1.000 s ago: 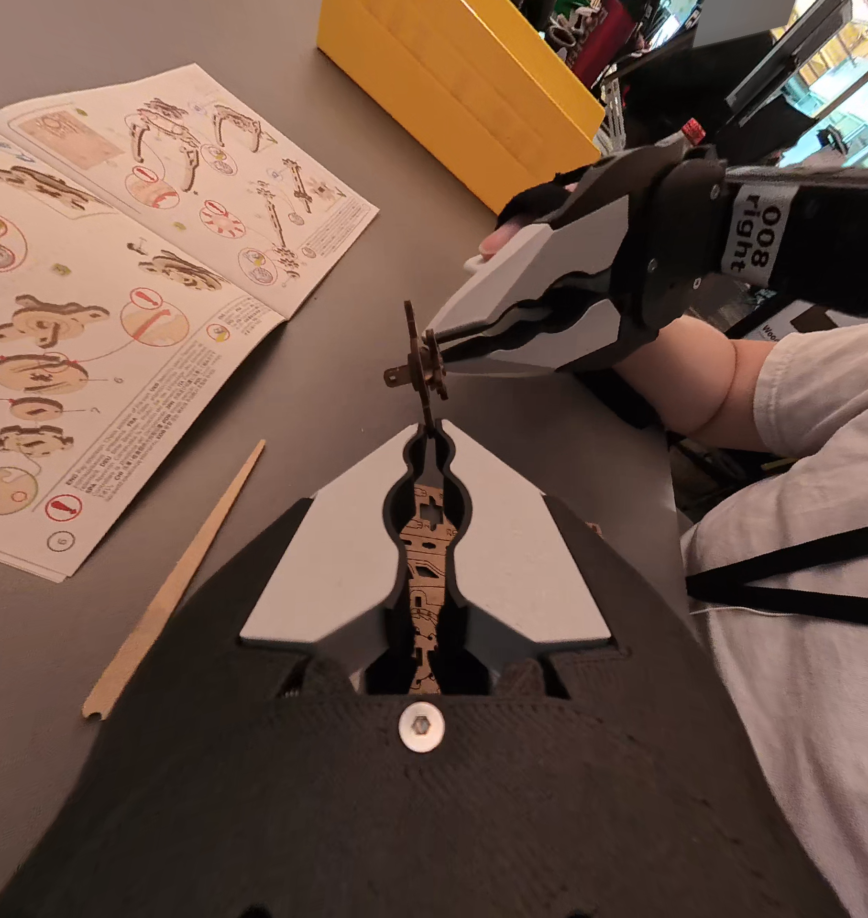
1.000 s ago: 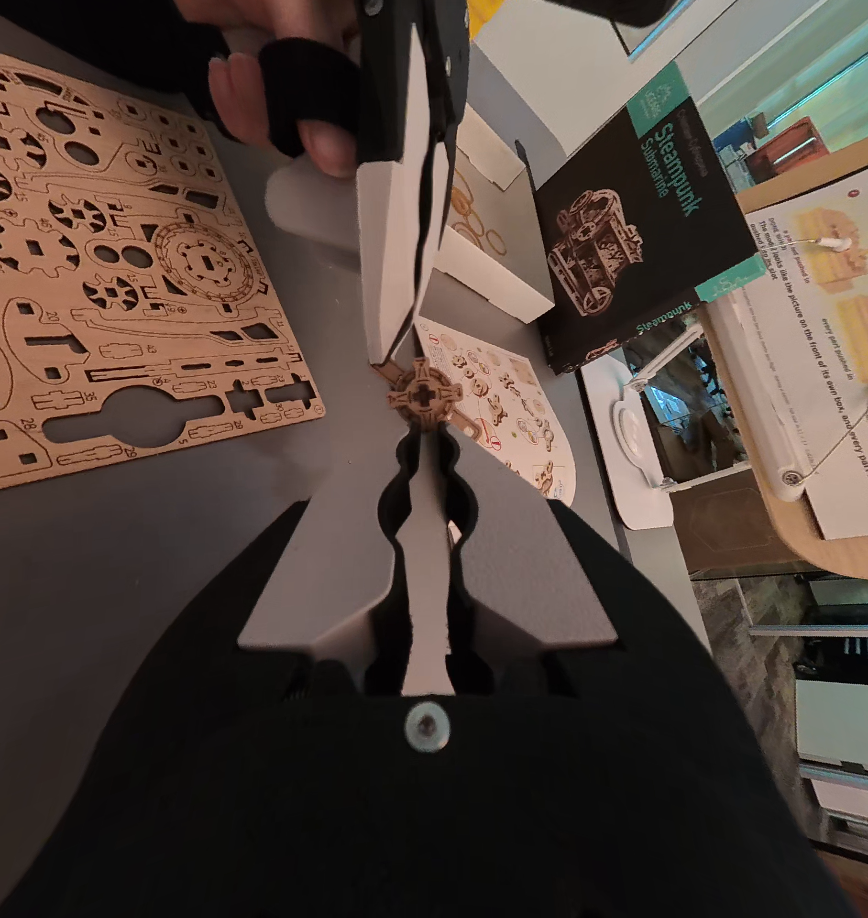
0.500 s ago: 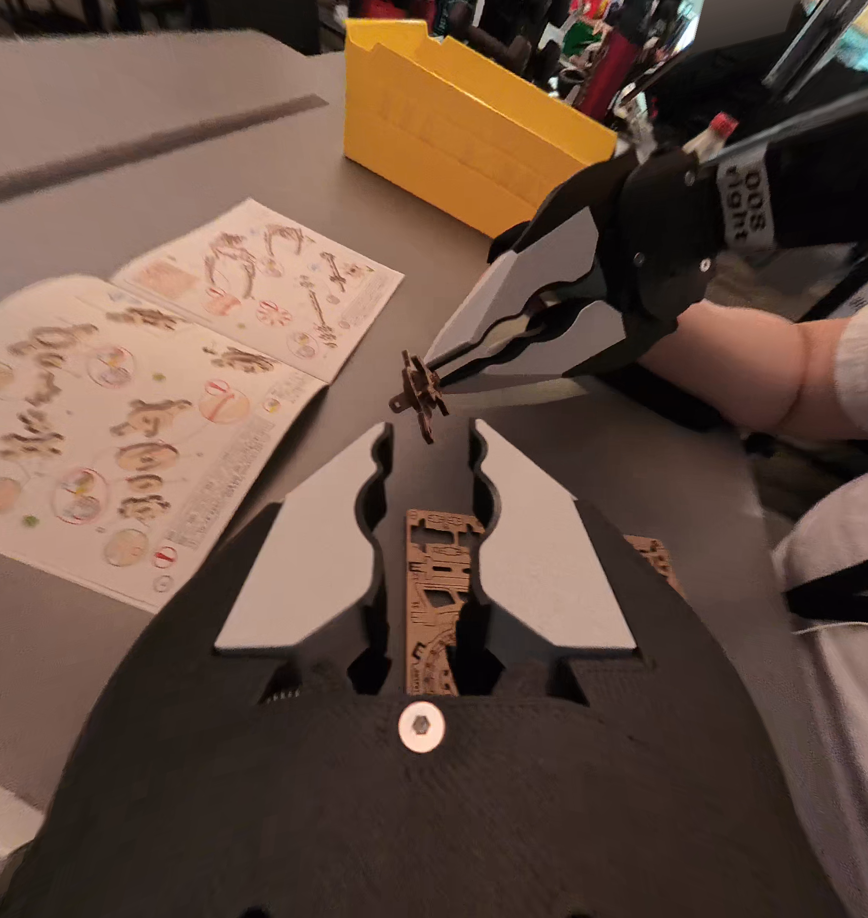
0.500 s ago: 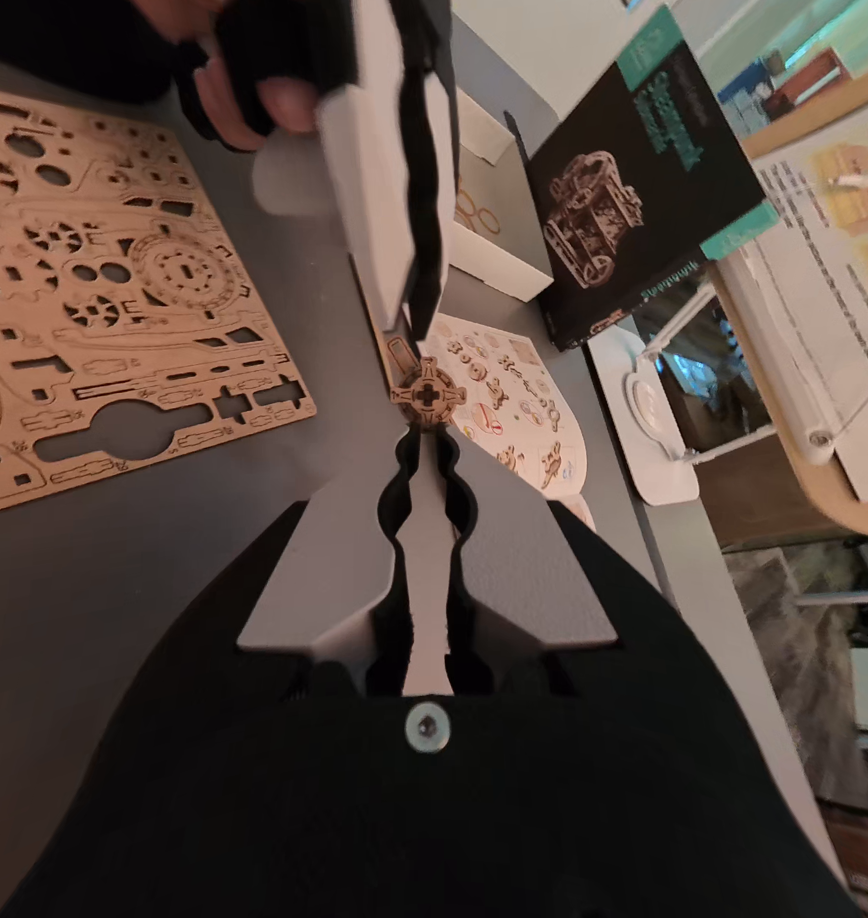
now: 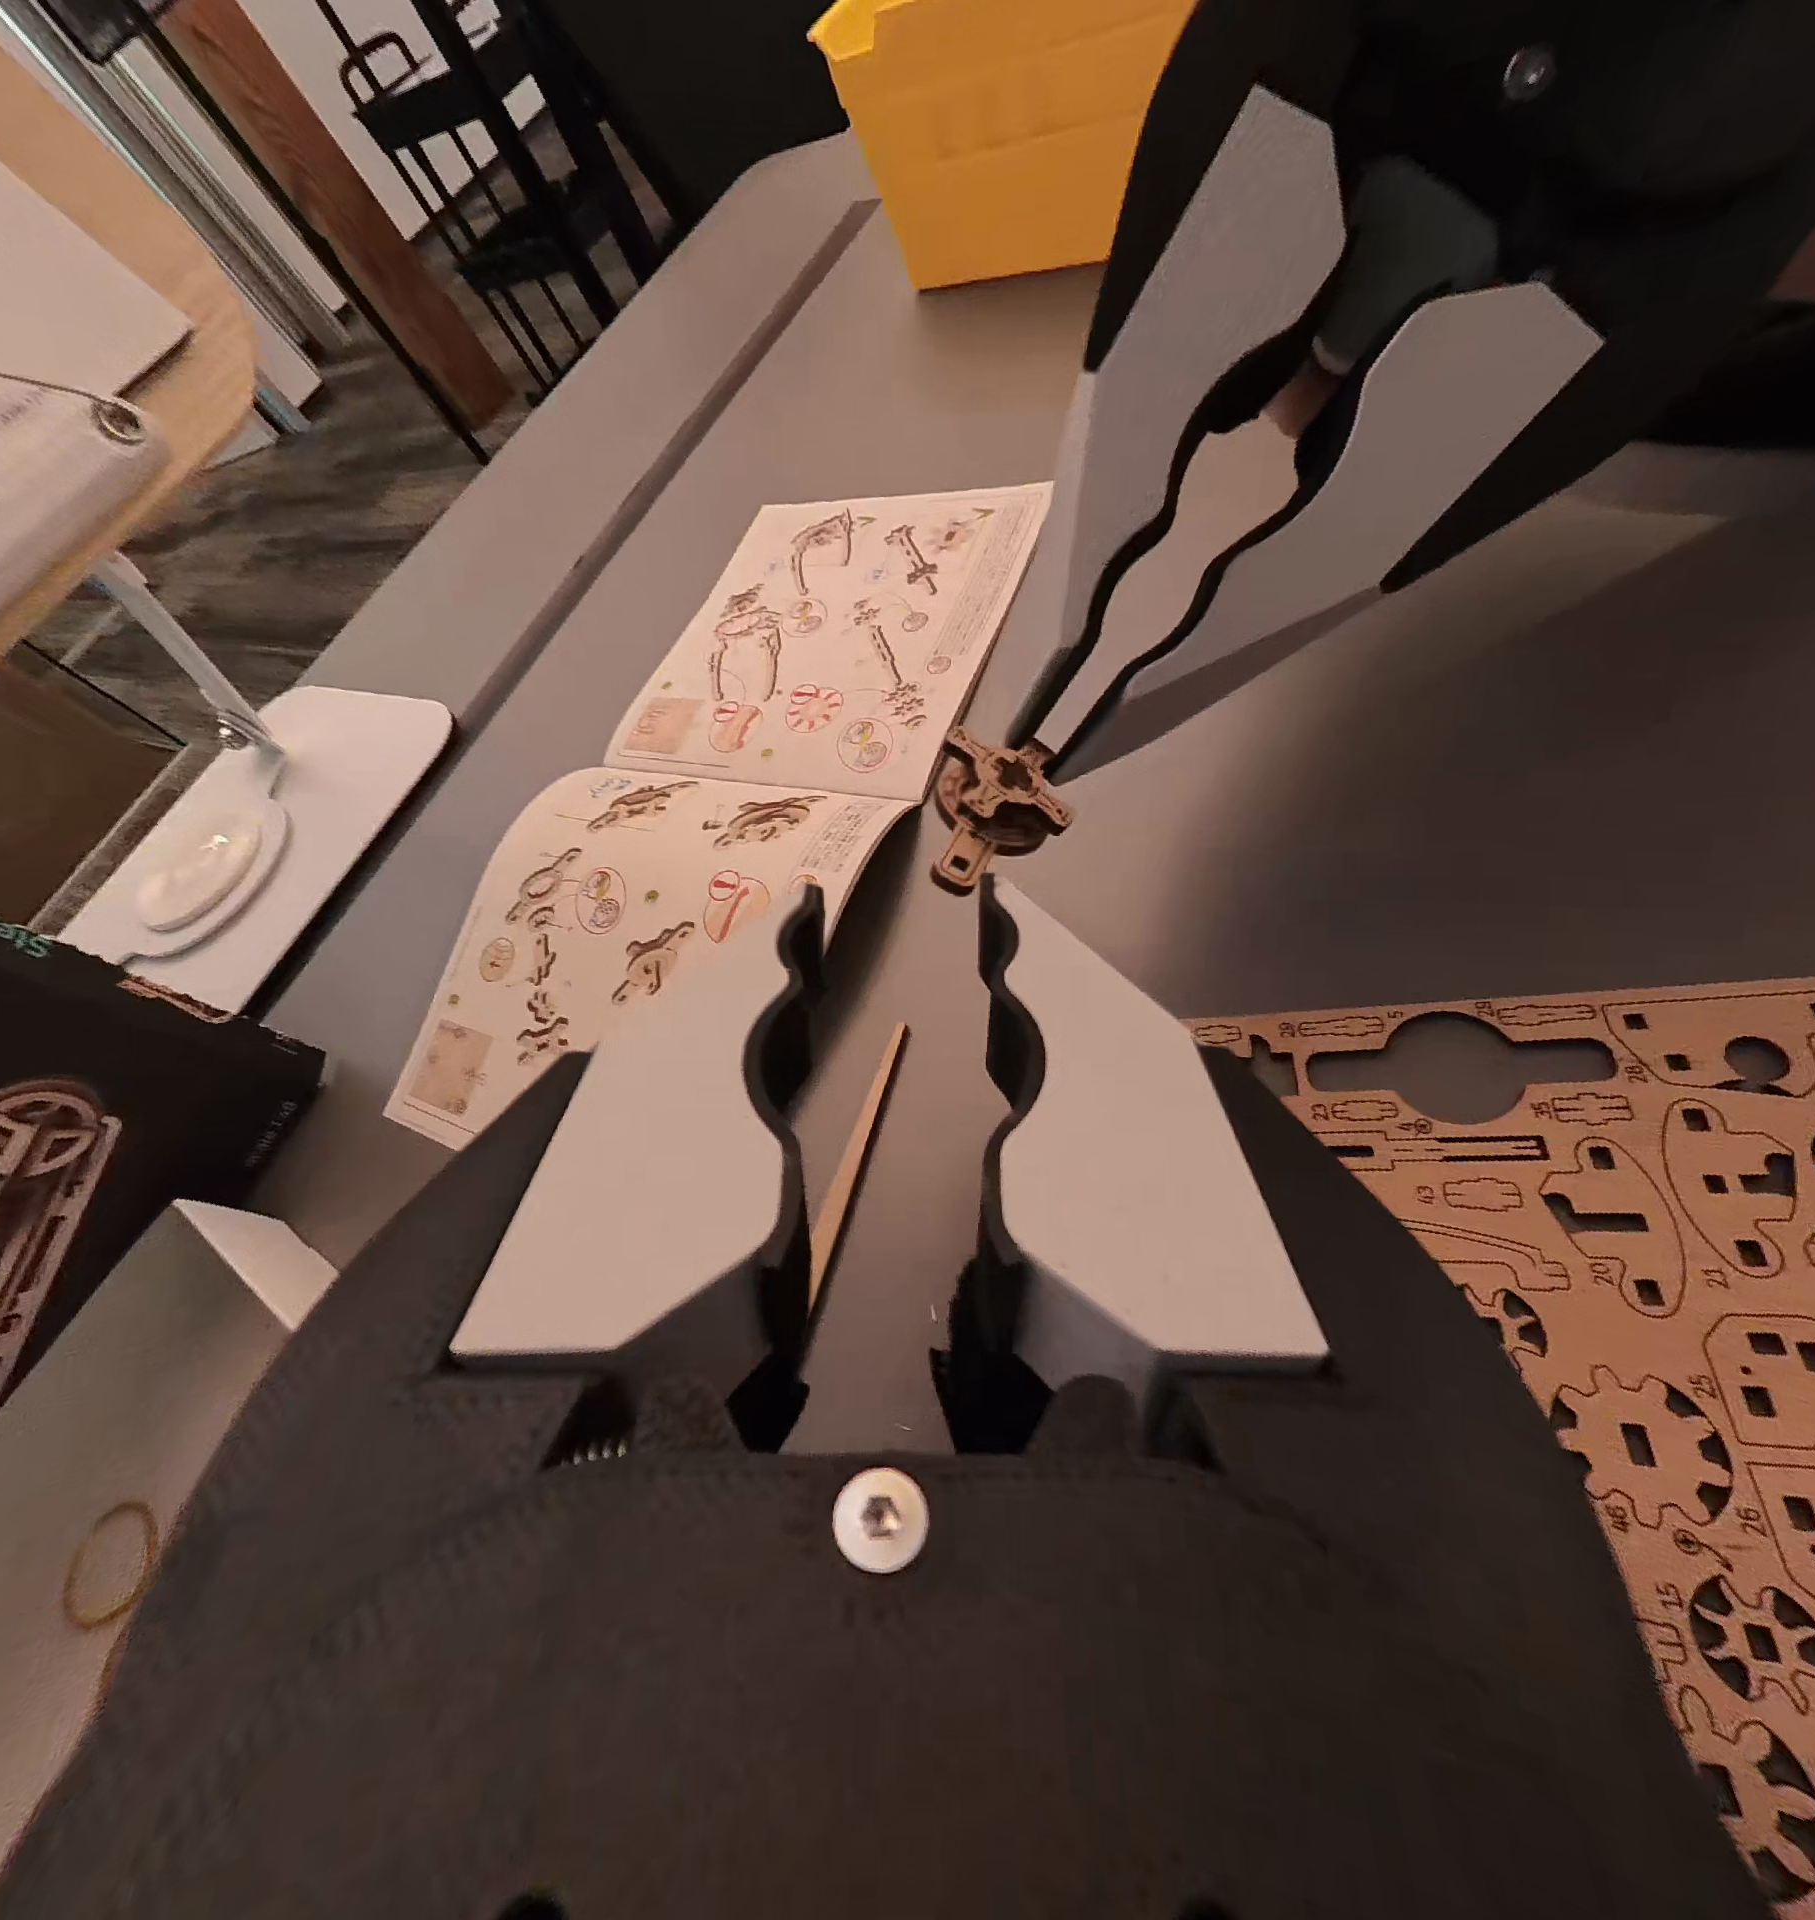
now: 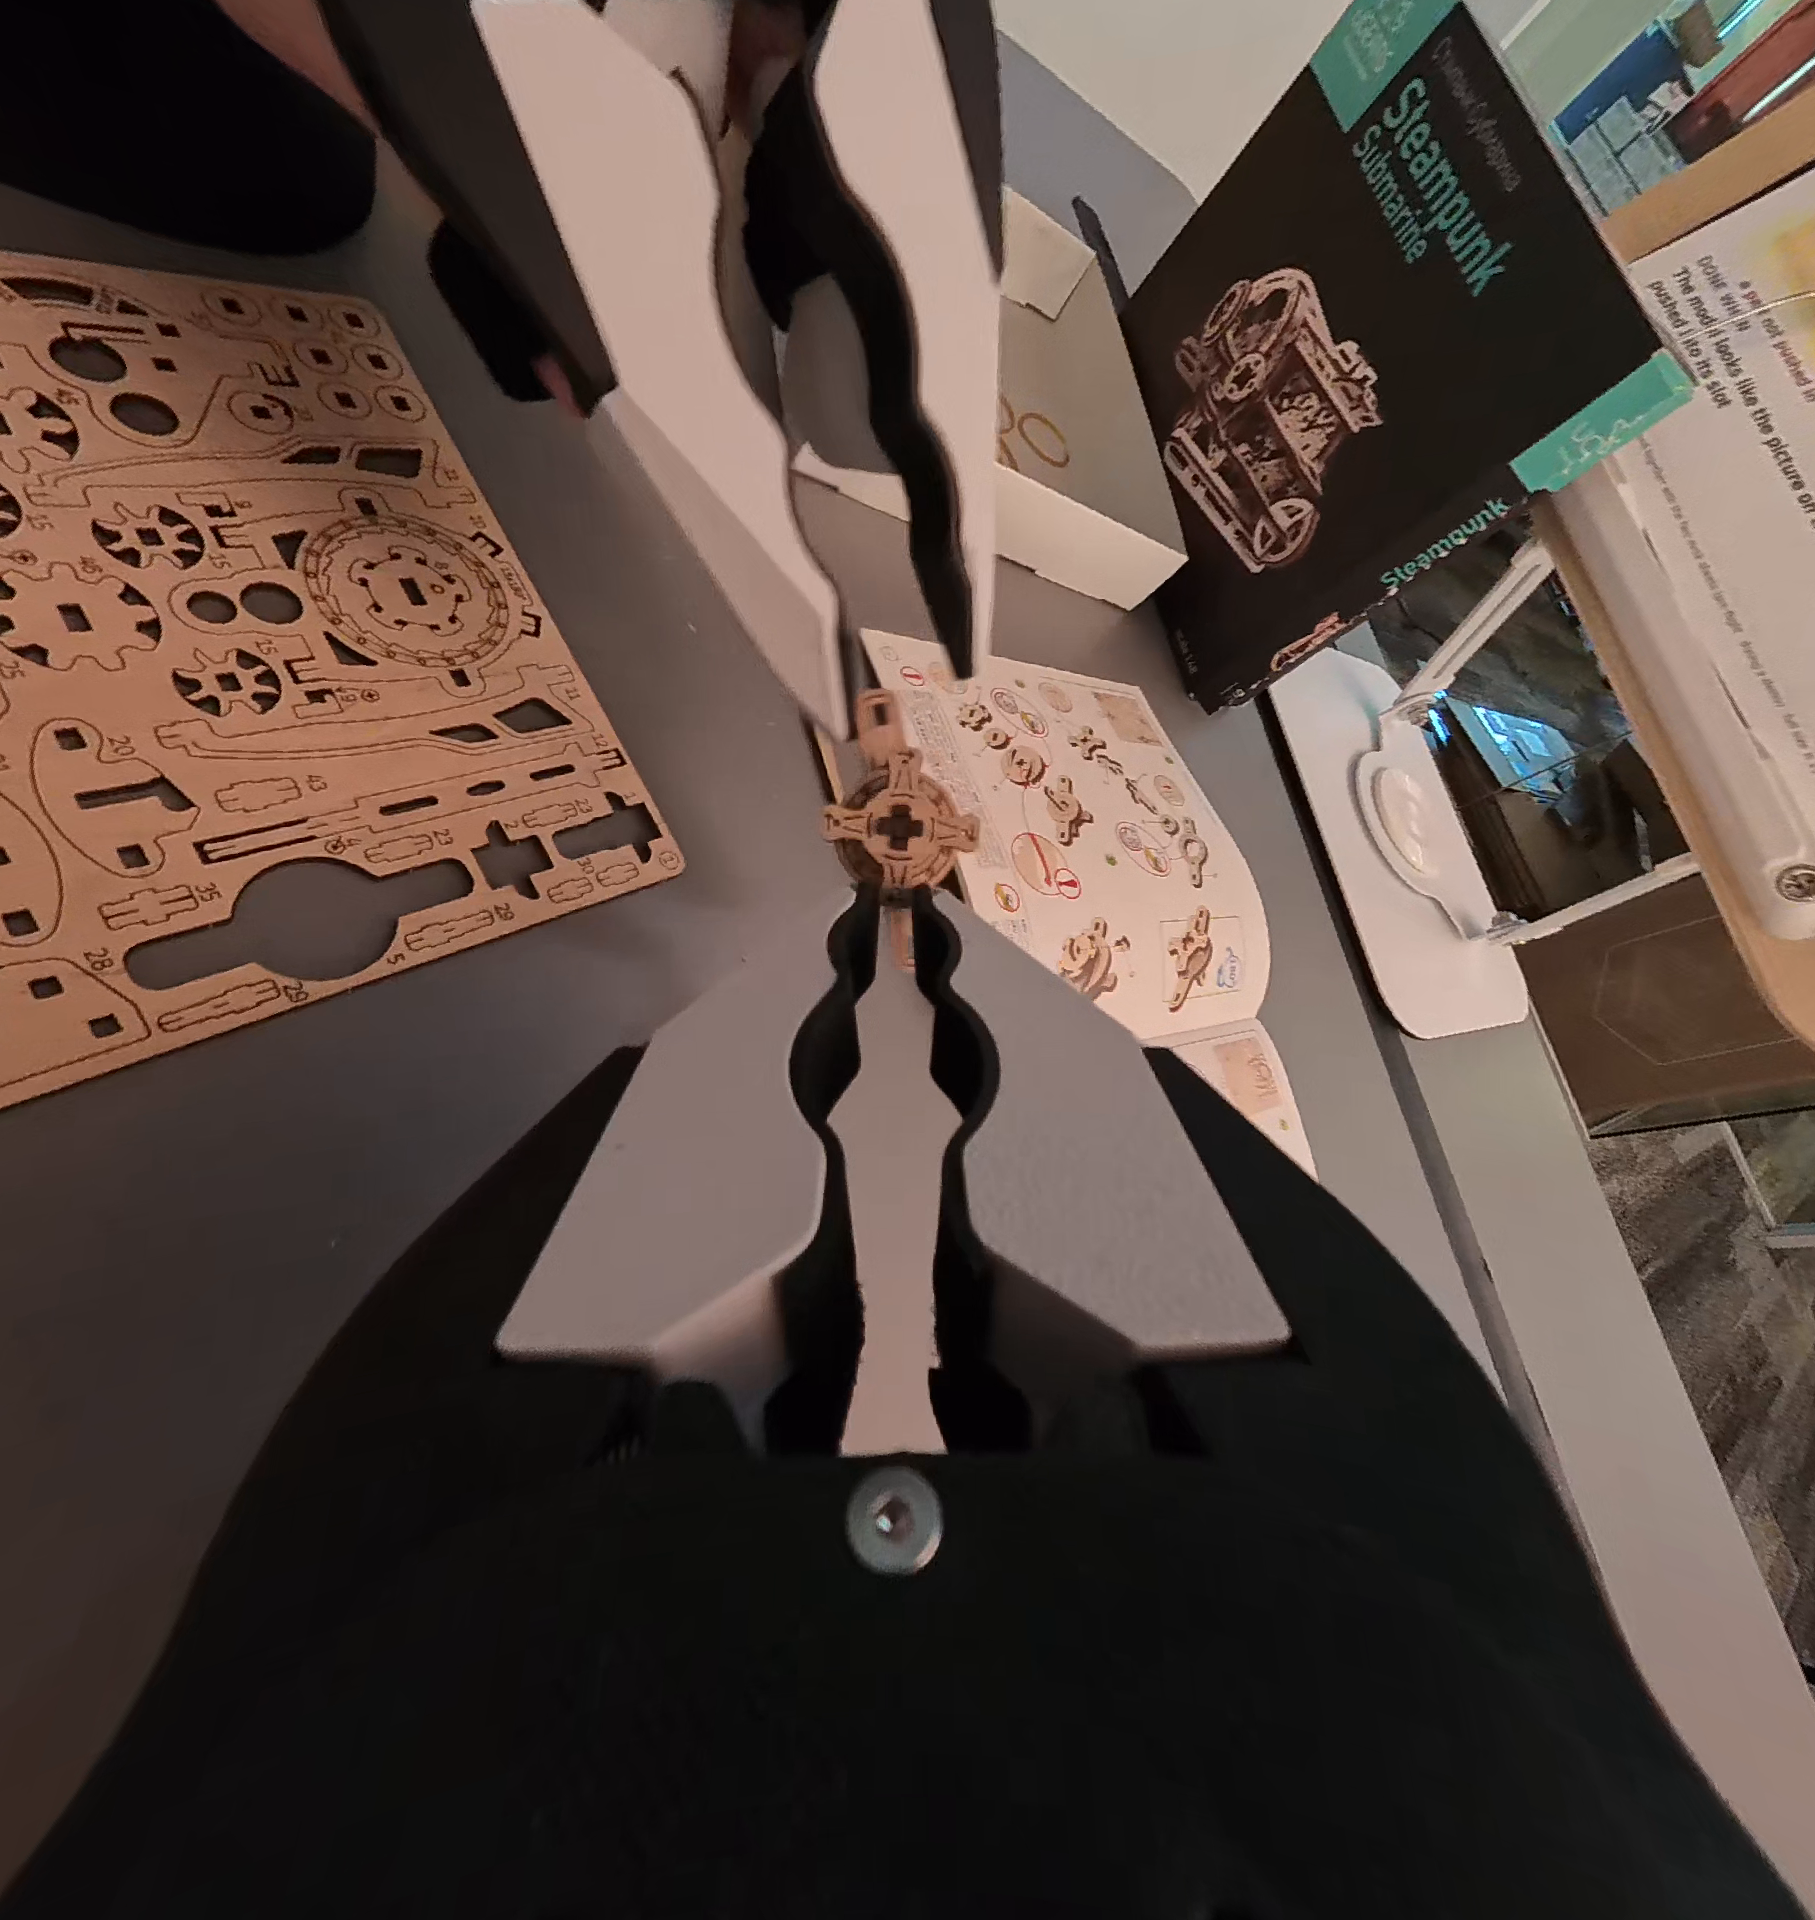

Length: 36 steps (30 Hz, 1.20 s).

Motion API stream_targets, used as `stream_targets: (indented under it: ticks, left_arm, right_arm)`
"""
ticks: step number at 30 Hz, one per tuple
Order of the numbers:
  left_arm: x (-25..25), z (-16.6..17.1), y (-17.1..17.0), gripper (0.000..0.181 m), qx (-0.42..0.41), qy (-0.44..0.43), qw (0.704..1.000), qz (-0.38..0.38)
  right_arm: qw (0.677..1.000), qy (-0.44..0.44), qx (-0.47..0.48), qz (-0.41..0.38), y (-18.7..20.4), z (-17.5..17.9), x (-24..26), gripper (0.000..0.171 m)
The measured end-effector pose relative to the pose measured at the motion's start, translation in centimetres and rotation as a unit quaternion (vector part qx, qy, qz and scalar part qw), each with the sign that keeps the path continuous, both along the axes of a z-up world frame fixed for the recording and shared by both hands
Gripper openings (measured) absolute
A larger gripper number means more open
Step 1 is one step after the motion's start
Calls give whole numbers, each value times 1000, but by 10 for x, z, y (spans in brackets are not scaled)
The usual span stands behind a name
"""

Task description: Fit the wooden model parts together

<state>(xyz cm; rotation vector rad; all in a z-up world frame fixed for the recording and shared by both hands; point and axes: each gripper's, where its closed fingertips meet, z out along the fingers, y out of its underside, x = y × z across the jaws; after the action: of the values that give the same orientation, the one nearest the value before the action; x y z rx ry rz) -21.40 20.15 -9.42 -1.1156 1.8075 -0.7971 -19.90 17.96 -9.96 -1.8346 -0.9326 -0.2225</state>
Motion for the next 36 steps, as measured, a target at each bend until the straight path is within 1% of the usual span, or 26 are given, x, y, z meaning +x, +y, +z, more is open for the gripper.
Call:
stream_targets:
  ticks: [7, 17, 21, 25, 28, 31, 33, 36]
  left_arm:
    - [0, -2, 2, 27, -7, 1, 1000, 2]
    - [2, -5, 6, 24, -28, 6, 999, 16]
    - [3, -5, 2, 22, -42, 7, 999, 11]
    - [3, -7, 0, 21, -43, 11, 999, 8]
    - [4, -6, -7, 23, -64, 10, 998, -4]
    - [4, -7, -11, 22, -72, 13, 997, -9]
    - [4, -6, -12, 23, -78, 13, 997, -12]
    - [4, -1, -13, 24, -112, 6, 994, -15]
  right_arm:
    - [1000, -9, -5, 10, -2, -3, -3, 5]
    - [998, -16, -5, 56, -9, -5, -20, 5]
    - [997, -18, -6, 76, -12, -6, -27, 5]
    - [997, -21, -12, 79, -13, -8, -28, 5]
    - [995, -9, -16, 94, -16, -8, -34, 6]
    - [993, -21, -23, 111, -19, -13, -40, 6]
    - [993, -24, -28, 114, -20, -15, -42, 6]
    - [993, -20, -26, 110, -19, -14, -41, 6]
